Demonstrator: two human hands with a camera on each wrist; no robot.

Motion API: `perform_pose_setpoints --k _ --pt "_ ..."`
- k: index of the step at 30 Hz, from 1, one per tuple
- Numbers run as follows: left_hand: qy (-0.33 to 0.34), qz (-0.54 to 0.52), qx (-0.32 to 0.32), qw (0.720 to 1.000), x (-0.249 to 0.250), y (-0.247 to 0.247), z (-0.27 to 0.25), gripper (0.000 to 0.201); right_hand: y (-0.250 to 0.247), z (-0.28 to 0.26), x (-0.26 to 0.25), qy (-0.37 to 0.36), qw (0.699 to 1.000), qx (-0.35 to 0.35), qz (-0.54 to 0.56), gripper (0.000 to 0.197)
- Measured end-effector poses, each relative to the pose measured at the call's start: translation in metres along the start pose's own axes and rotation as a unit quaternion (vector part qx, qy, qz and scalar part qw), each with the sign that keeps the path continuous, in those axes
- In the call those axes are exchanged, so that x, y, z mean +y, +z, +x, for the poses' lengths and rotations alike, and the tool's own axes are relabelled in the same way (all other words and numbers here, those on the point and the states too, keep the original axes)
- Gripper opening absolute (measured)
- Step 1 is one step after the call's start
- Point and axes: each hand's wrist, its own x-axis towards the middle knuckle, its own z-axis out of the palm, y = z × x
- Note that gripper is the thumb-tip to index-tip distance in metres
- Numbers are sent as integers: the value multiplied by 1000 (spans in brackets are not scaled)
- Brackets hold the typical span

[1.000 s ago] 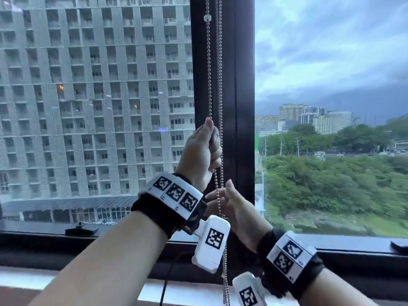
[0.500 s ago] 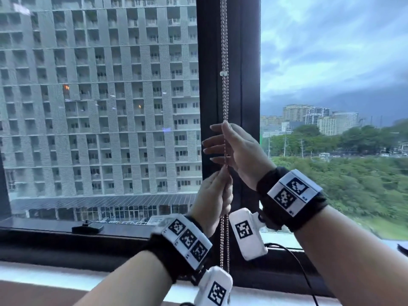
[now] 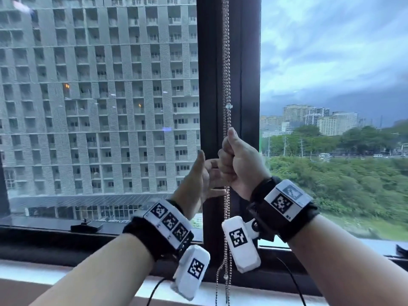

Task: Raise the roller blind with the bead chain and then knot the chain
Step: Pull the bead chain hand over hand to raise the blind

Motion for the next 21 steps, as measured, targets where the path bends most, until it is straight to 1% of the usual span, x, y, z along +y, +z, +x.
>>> perform_pose_setpoints --k 3,5,7,12,14,17,19,21 --pt "49 -20 -11 999 35 2 11 69 -4 -5 8 4 1000 -1 -6 47" --pt "71 -13 -10 997 55 5 18 61 -4 -7 11 8 1000 -3 -19 43" --pt "84 6 -4 996 70 9 24 54 -5 -10 12 12 1000 -6 -21 45" --pt "125 29 15 992 97 21 37 45 -9 -18 19 34 999 -11 -39 44" --pt "127 29 21 991 100 26 39 44 -12 -21 26 43 998 -8 -39 46" --pt "116 -14 28 993 93 33 41 46 -17 -27 39 63 997 4 -51 48" --pt "104 -43 30 993 83 34 41 48 -22 -34 51 75 995 14 -66 48" --pt "94 -45 37 994 66 35 38 49 -26 -45 65 89 992 21 -83 48"
